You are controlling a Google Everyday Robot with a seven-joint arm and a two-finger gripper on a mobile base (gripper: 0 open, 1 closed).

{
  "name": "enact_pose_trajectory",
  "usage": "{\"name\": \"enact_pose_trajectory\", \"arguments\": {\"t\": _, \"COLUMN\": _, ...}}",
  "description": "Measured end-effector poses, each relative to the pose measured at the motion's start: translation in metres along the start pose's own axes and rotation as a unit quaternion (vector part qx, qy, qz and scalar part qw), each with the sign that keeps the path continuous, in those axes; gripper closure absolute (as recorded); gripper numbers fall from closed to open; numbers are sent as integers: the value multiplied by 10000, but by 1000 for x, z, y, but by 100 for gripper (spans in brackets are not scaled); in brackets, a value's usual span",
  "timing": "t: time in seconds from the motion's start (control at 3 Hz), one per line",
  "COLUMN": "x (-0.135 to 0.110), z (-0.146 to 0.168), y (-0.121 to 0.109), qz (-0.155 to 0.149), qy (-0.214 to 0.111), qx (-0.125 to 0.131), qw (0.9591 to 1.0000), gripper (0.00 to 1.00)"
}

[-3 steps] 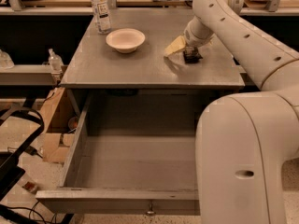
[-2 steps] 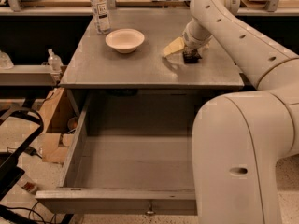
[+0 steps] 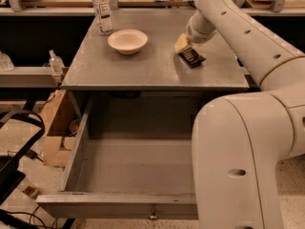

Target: Place rxbar chocolate into top drawer

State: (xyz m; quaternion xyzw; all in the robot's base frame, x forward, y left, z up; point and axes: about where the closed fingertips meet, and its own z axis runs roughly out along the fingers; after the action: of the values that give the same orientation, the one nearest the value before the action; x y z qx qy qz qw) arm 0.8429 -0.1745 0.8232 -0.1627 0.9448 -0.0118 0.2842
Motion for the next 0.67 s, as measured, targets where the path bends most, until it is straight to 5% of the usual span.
{"name": "enact_pose_trajectory", "arguments": {"t": 0.33, "x": -5, "z": -8, "y": -1, "qz": 0, "qy": 0, "qx": 0, "qw": 10000, "gripper": 100}}
{"name": "enact_pose_trajectory", "arguments": {"t": 0.67, "x": -6, "z": -9, "y": -1, "qz": 0, "qy": 0, "qx": 0, "qw": 10000, "gripper": 100}}
